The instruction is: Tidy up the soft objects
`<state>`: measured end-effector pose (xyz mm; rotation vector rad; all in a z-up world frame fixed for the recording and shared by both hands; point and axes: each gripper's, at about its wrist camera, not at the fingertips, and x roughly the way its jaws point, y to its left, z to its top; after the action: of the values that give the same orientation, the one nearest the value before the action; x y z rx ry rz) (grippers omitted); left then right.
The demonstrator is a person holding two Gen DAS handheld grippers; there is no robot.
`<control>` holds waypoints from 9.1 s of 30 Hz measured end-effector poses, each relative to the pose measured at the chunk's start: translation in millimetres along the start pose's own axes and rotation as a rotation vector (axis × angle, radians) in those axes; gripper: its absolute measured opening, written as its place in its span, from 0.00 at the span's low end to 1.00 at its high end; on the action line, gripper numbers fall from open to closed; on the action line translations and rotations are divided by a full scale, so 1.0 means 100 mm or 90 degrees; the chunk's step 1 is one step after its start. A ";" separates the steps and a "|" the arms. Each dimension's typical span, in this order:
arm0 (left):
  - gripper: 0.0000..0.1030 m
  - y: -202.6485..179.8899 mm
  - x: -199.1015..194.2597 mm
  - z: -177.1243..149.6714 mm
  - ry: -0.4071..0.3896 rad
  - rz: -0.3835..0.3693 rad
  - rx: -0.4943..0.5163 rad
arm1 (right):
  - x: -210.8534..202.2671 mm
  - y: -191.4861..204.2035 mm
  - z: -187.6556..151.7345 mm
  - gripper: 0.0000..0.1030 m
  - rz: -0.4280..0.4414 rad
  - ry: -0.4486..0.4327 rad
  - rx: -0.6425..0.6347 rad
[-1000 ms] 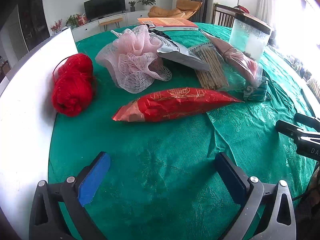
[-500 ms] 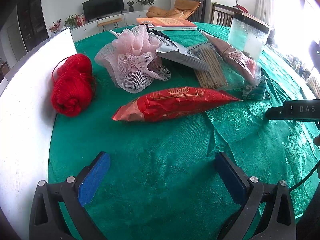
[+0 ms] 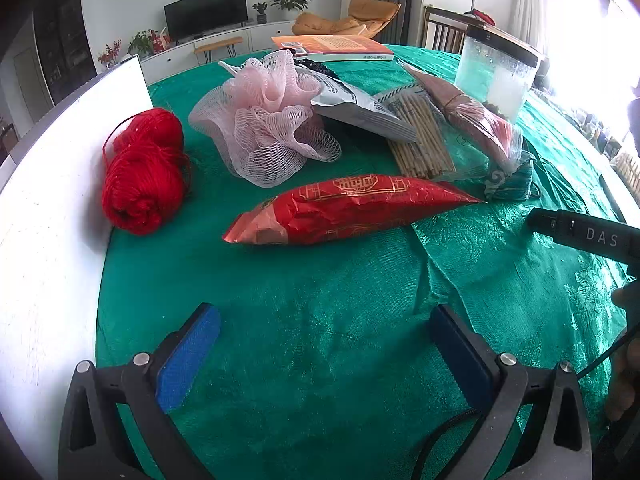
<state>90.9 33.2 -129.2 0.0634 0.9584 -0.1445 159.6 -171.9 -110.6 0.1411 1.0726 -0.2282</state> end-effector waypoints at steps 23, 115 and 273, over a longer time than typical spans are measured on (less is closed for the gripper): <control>1.00 0.00 0.00 0.01 0.000 0.001 0.000 | 0.01 -0.03 -0.02 0.98 0.012 -0.051 -0.020; 1.00 0.01 0.01 -0.01 -0.002 0.001 -0.003 | 0.04 -0.43 0.47 0.45 0.202 -0.149 0.008; 1.00 0.38 0.11 0.10 -0.004 0.038 -0.054 | 0.06 0.09 0.00 0.85 0.088 -0.066 -0.149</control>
<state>110.9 68.2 -133.2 0.0130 0.9541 -0.0482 164.9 -163.6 -115.5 -0.0077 0.9743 0.0148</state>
